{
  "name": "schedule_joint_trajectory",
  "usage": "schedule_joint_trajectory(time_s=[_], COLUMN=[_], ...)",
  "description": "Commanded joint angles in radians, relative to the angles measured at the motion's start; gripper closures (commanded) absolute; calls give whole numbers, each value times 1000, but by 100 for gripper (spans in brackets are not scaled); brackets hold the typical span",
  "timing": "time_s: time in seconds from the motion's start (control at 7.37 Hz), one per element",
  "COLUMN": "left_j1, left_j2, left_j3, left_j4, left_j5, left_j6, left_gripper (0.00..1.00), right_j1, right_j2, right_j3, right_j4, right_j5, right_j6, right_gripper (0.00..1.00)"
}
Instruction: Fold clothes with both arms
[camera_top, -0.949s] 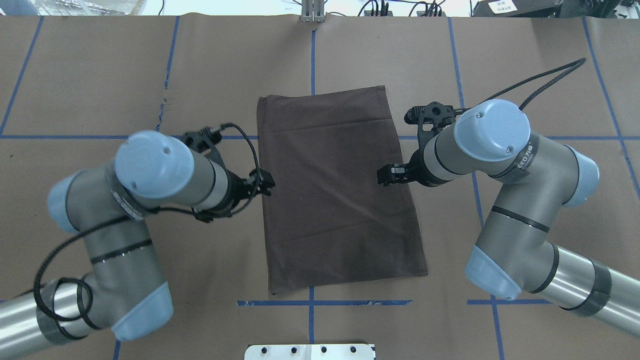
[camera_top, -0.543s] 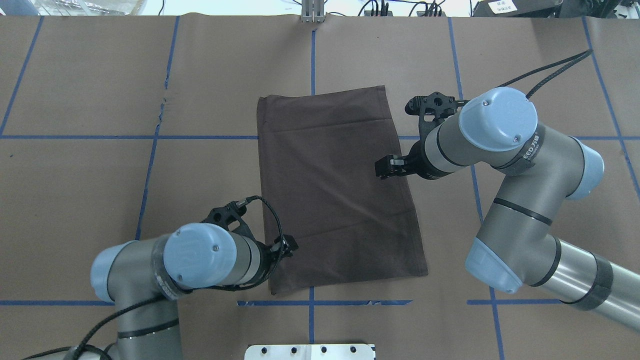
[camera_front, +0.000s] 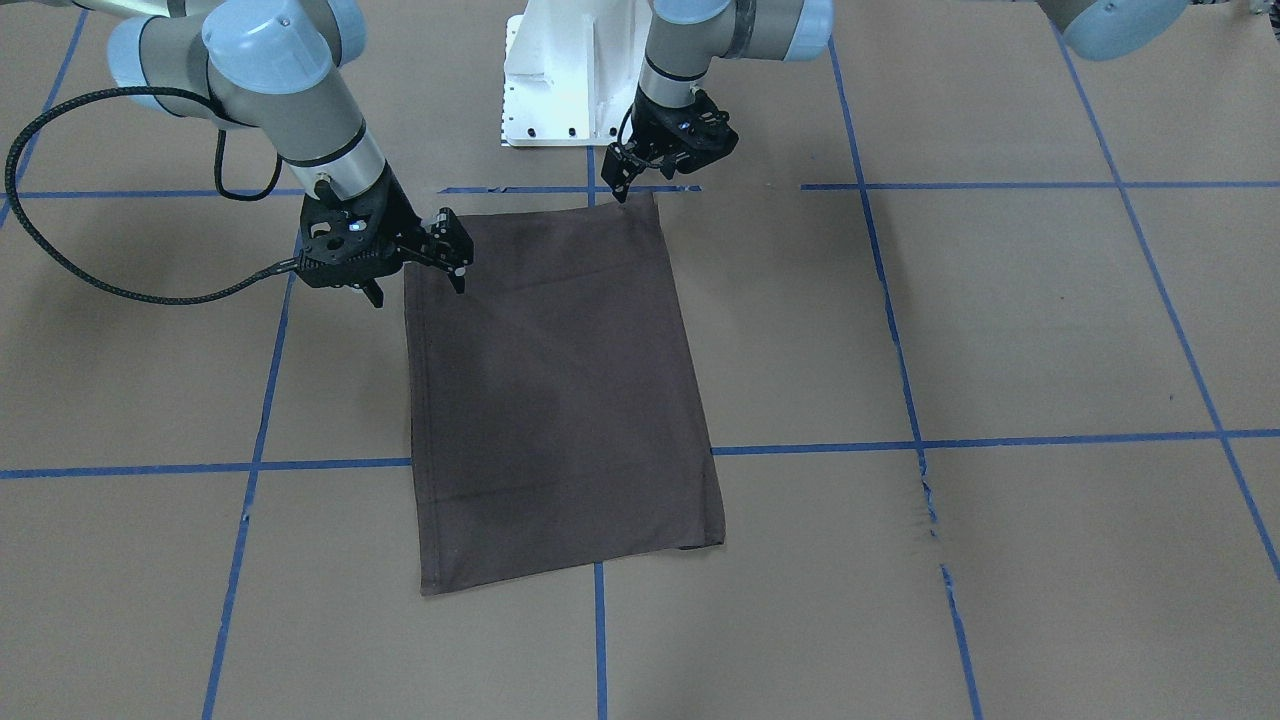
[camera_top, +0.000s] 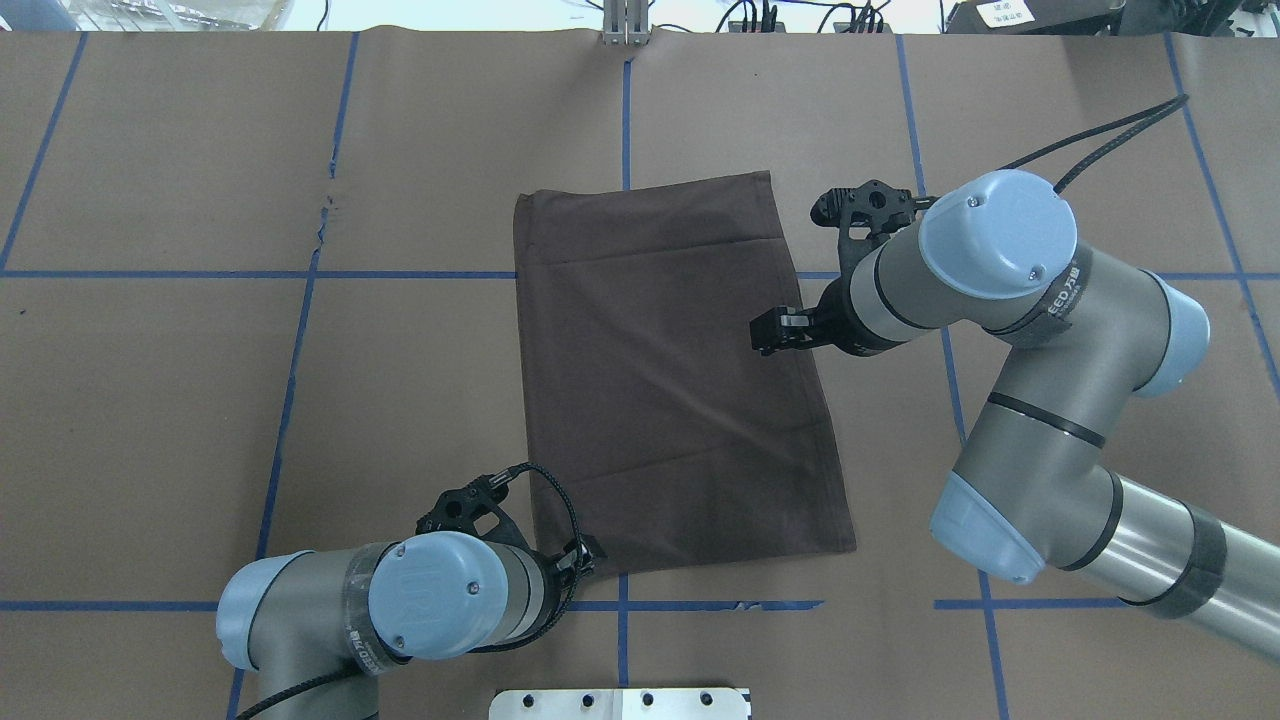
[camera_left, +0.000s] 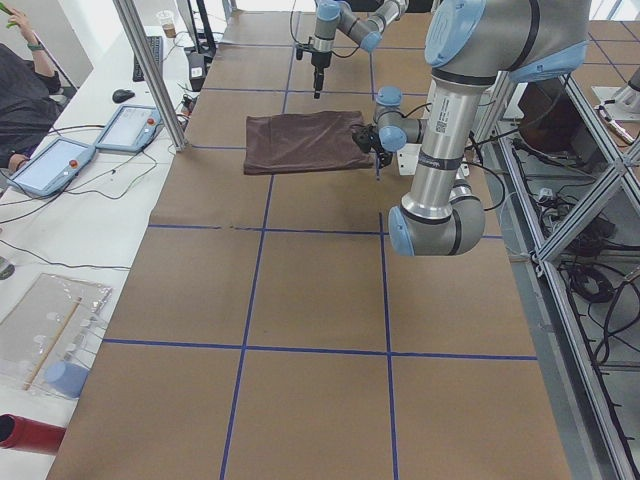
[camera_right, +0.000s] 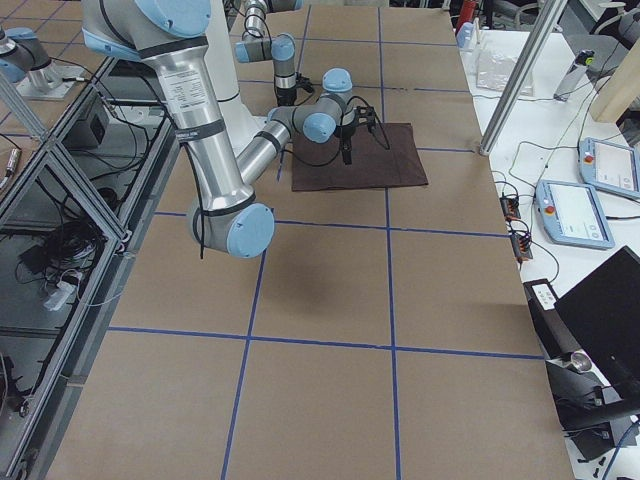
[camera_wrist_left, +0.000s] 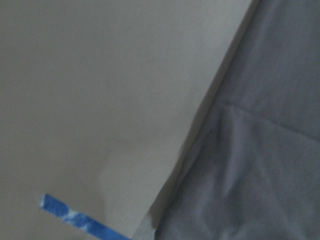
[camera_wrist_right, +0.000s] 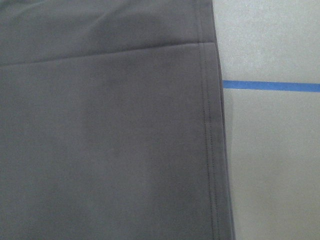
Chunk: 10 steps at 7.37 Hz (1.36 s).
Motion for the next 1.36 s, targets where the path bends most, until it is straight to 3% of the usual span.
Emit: schedule_joint_trajectory(time_s=[0.0, 0.68, 1.22], left_j1=[-16, -19, -19], left_j2=[-3, -24, -27], left_j3=[24, 25, 25], left_j4=[1, 6, 6], left_j5=[3, 12, 14], left_j6=[1, 3, 0], left_gripper=[11, 25, 69], right_j1=[4, 21, 21], right_j2=[0, -3, -8], right_j3=[0, -2, -5], right_j4=[-1, -1, -1], right_j5=[1, 30, 30], right_j6=[-1, -14, -14], right_gripper=[0, 0, 0])
